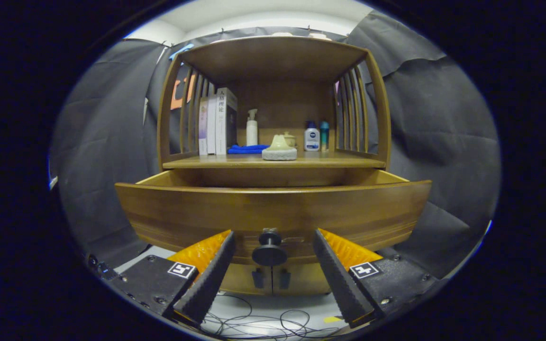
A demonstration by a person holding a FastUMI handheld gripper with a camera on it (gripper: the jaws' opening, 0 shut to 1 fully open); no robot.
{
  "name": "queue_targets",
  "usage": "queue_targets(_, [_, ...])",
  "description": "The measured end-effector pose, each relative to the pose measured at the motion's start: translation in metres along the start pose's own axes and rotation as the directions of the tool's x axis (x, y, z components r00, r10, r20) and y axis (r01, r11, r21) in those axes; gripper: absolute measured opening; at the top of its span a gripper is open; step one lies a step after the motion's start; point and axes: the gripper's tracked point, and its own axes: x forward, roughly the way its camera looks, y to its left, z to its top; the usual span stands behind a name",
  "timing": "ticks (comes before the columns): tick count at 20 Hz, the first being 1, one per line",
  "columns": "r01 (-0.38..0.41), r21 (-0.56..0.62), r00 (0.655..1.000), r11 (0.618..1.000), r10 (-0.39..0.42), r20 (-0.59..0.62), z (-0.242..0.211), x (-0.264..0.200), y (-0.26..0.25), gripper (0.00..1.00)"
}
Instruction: Pull open the drawer, take out the items inside it, and place them on the countertop above the cabinet.
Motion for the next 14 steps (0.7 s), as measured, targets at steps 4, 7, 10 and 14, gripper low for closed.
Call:
queue_targets(4, [0.025, -0.002, 0.999, 1.0, -0.025, 0.021, 0.004, 0.009, 0.003, 1.0])
queue_targets(7, [0.042, -0.011, 0.999, 0.999, -0.042, 0.025, 0.006, 0.017, 0.004, 1.0])
queue_targets(10, [0.01, 0.034, 1.0, 0.999, -0.01, 0.023, 0.008, 0.02, 0.012, 1.0])
queue_targets(14, [-0.012, 0.055, 0.999, 0.998, 0.01, 0.035, 0.011, 0.027, 0.011, 0.99])
